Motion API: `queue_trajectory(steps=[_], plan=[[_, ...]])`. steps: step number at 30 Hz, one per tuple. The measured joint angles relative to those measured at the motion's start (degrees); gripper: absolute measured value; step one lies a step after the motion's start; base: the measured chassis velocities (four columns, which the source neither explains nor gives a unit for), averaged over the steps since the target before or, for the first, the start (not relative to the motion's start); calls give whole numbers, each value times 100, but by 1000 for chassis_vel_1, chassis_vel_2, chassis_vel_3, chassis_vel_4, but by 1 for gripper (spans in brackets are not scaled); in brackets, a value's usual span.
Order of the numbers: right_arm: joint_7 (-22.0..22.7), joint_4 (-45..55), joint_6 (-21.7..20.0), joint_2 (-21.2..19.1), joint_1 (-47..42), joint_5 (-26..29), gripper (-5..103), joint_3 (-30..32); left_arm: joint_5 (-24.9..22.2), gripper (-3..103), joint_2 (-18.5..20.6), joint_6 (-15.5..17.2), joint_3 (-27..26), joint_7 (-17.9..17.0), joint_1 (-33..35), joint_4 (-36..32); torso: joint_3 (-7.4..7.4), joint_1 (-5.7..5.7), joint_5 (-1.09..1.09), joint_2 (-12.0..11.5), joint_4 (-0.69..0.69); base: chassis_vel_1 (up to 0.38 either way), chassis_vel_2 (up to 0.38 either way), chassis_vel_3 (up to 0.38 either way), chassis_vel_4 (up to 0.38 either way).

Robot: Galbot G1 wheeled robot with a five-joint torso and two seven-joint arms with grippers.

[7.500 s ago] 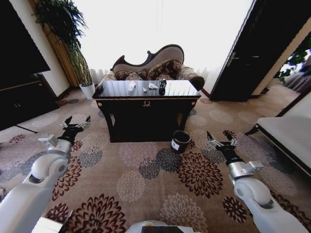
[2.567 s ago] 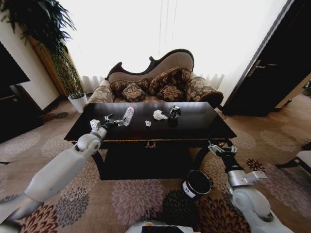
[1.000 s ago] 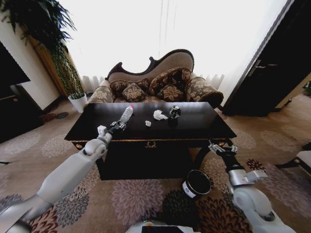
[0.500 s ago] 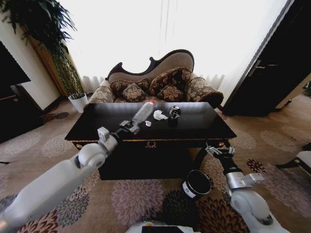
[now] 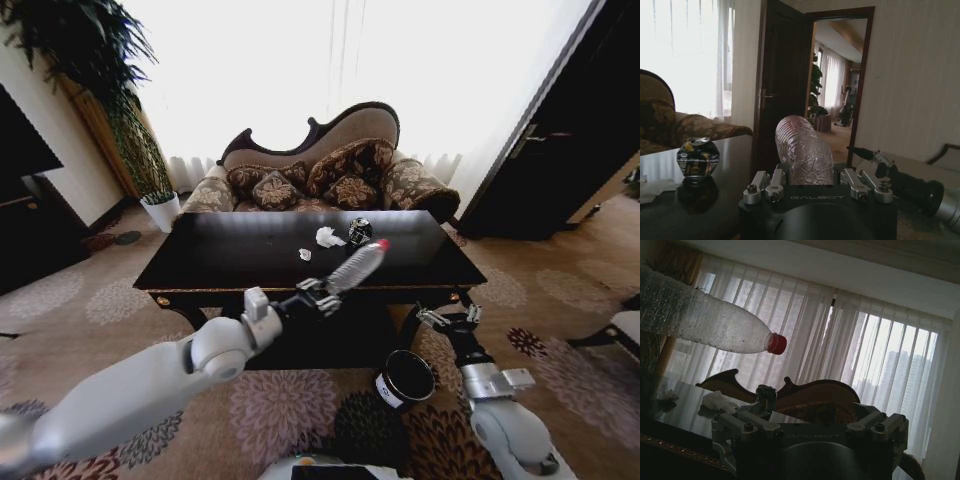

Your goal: Move to the front of the table and place the trash on the table into the trash bin.

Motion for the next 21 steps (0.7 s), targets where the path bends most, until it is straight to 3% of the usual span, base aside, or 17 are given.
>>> queue_trajectory(steps=[2, 4, 7, 9, 12, 21], plan=[[73, -118, 296, 38, 16, -797, 100, 69, -292, 42, -172, 66, 125, -157, -126, -83, 0, 0, -1, 0, -1, 0, 0, 0, 0], [130, -161, 384, 54, 43, -1007, 100, 83, -356, 42, -204, 78, 146, -193, -140, -99, 0, 0, -1, 0, -1, 0, 0, 0, 0], [524, -329, 884, 141, 292, -2312, 100, 190, -608, 42, -303, 119, 234, -341, -73, -160, 0, 0, -1, 0, 1, 0, 0, 0, 0], [571, -329, 910, 146, 311, -2423, 100, 196, -615, 42, -305, 120, 241, -347, -57, -162, 0, 0, -1, 0, 2, 0, 0, 0, 0], [861, -248, 967, 232, 416, -3054, 100, 188, -588, 42, -331, 124, 332, -349, 77, -165, 1, 0, -2, 0, 1, 0, 0, 0, 0], [864, 91, 1161, 445, 229, -3360, 100, 147, -323, 41, -594, 137, 475, -302, 197, -189, 0, 0, -2, 0, 1, 0, 0, 0, 0]])
